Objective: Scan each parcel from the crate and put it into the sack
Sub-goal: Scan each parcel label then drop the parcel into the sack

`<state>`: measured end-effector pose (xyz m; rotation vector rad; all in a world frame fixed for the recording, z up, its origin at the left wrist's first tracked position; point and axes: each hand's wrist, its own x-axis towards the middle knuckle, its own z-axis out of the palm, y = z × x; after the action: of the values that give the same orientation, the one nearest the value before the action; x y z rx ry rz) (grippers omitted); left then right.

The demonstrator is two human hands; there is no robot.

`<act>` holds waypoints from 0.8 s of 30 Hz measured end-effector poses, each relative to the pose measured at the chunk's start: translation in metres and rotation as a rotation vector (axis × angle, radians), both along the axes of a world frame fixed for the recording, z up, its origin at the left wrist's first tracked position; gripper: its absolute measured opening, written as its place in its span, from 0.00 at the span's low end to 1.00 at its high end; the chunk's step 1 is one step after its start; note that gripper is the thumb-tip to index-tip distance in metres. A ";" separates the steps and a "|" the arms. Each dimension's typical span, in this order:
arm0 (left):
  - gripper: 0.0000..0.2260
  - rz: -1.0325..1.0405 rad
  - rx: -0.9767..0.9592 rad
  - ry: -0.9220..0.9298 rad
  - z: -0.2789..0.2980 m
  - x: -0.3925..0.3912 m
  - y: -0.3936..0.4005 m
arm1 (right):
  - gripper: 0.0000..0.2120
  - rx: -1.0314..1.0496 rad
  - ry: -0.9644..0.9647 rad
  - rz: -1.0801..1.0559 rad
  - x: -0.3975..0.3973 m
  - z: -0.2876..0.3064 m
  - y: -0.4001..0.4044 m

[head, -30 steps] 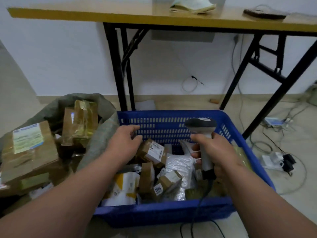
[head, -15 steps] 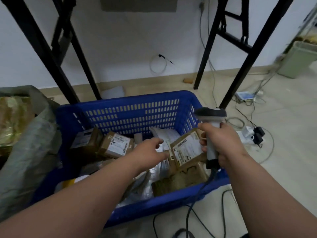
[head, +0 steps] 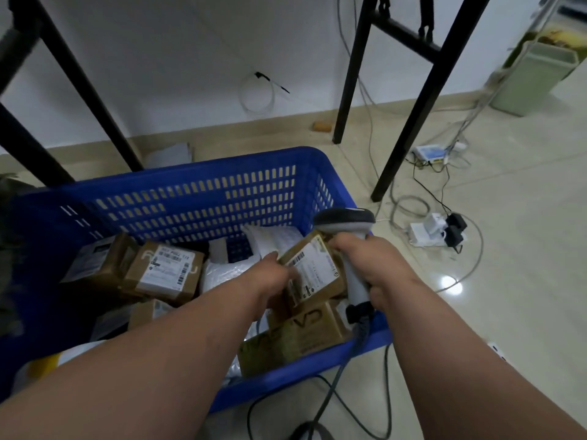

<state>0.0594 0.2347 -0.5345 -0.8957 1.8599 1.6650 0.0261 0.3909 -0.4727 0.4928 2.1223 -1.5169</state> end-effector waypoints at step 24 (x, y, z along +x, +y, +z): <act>0.61 -0.293 -0.679 0.480 0.008 -0.005 -0.021 | 0.15 -0.238 0.167 -0.070 -0.004 0.017 -0.030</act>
<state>0.0543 0.2140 -0.5266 -0.4229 2.8138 1.1315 0.0216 0.3605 -0.4559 0.3696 2.0255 -1.8801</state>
